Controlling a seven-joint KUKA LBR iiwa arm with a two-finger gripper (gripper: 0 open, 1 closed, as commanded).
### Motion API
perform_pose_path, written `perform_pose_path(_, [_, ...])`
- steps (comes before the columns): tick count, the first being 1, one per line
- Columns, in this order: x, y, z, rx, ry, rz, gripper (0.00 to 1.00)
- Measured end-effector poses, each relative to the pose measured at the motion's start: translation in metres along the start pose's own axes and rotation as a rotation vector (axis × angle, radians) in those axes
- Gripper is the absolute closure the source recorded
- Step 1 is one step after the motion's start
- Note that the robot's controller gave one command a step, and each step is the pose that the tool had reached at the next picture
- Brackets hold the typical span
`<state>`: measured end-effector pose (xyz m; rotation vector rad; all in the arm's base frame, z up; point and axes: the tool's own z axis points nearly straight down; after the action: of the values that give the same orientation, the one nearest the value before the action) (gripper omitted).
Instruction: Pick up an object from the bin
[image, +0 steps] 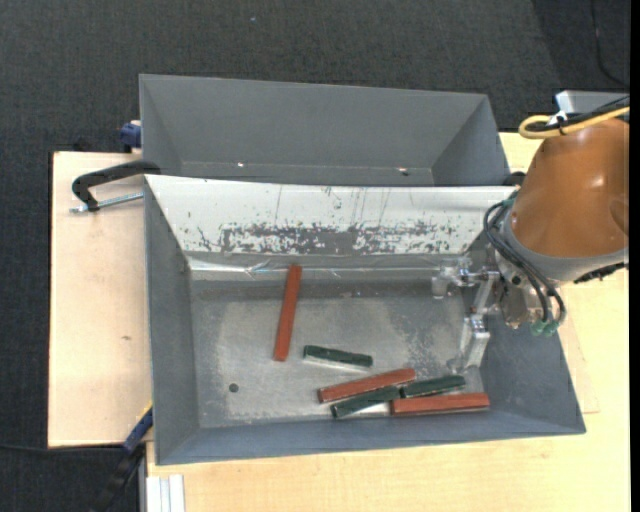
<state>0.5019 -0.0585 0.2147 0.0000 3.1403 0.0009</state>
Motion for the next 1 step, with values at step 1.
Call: perform_pose_path(1, [0.0028, 0.0129, 0.0589, 0.000, -0.003, -0.114, 0.00])
